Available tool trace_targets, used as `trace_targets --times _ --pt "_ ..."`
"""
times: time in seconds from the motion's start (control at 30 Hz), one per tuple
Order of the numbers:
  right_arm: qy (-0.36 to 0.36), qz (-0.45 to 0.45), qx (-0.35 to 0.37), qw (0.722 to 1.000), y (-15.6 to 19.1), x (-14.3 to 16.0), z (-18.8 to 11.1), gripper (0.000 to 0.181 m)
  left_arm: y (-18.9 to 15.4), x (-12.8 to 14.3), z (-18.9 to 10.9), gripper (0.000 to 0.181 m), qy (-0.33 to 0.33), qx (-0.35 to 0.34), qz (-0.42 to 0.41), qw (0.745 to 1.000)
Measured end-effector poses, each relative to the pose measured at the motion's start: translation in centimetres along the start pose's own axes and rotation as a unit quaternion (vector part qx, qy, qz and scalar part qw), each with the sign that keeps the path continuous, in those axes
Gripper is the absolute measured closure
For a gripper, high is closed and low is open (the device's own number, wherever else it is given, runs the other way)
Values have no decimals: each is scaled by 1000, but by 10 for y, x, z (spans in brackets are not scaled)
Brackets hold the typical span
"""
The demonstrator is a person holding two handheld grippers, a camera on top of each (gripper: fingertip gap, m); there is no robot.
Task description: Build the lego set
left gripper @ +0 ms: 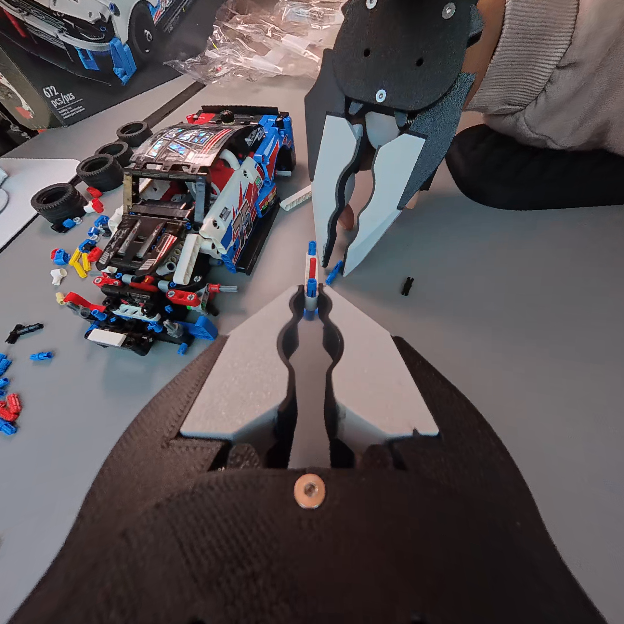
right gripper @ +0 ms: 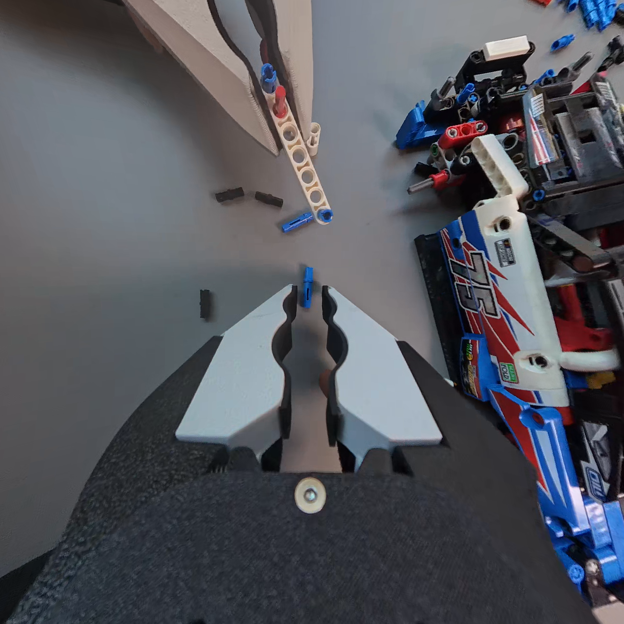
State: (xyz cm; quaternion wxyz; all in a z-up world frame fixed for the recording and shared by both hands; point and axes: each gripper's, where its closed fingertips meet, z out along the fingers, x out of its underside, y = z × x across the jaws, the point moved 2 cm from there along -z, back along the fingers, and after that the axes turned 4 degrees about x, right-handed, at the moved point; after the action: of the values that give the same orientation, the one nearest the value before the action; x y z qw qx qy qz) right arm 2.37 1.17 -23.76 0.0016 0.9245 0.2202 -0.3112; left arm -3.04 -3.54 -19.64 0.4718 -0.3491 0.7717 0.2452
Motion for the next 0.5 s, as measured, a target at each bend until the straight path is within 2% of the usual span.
trace_targets --times 0.03,0.5 --pt "2 -2 -3 1000 0 -1 1 169 0 0 0 176 0 1 -1 1000" --pt "69 -22 -57 996 0 -5 5 173 0 6 5 176 12 4 -9 1000"
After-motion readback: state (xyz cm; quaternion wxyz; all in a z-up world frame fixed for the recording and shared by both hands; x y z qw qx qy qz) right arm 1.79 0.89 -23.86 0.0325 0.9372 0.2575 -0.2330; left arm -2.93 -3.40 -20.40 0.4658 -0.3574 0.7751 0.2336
